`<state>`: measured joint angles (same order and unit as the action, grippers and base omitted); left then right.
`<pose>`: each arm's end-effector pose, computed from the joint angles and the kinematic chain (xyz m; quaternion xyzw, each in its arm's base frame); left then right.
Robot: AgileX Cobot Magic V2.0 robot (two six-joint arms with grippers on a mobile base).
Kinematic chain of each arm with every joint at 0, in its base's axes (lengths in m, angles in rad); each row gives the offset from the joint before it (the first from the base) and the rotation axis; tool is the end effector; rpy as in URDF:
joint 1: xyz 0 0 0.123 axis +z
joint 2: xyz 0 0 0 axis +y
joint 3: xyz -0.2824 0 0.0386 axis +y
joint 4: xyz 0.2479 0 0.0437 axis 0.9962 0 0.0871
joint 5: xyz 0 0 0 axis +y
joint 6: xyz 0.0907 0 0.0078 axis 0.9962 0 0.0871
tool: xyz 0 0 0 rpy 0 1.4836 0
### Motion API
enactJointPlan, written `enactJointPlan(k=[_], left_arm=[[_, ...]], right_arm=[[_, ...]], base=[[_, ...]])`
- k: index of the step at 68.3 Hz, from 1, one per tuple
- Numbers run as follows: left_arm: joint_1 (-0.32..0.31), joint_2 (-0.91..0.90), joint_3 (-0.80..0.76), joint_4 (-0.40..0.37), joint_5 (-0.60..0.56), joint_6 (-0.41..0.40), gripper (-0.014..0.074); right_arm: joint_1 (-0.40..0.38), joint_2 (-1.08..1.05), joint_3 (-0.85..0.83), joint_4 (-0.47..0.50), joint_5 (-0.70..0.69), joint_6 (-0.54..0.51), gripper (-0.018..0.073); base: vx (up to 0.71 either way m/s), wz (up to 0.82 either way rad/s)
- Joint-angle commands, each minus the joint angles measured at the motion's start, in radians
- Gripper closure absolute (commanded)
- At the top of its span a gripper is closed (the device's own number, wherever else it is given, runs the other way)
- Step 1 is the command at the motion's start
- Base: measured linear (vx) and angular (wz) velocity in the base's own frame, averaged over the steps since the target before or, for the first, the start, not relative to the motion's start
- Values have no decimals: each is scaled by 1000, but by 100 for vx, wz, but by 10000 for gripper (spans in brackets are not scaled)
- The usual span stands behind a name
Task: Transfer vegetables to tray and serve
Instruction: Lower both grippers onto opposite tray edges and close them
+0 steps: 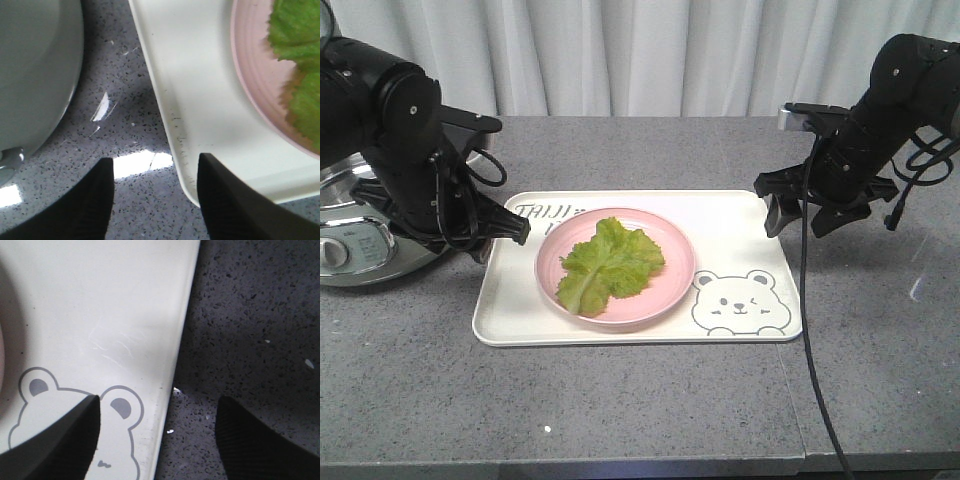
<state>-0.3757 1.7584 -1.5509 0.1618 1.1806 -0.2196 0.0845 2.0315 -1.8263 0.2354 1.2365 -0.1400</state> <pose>0.3459 -0.1218 0.2983 0.0974 0.9831 0.0354 0.1511 0.4282 0.0564 0.2645 -0.0844 0.9840 0.1114 0.1103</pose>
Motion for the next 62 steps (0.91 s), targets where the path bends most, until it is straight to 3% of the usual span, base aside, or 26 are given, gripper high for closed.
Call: enactJointPlan(k=[1,43,62], left_arm=[[3,-18,-18,-3,-34,-12,242],[4,56,-18,-7,-42,-11,242],[4,89,-18,-49,-40,-7,242]], right_arm=[[-6,-38,-28,29,47,-14,90],[-6,11,61,-21,47,5,90],[-6,11,68,-17,47,5,90]], base=[[0,0],[0,0],[0,0]])
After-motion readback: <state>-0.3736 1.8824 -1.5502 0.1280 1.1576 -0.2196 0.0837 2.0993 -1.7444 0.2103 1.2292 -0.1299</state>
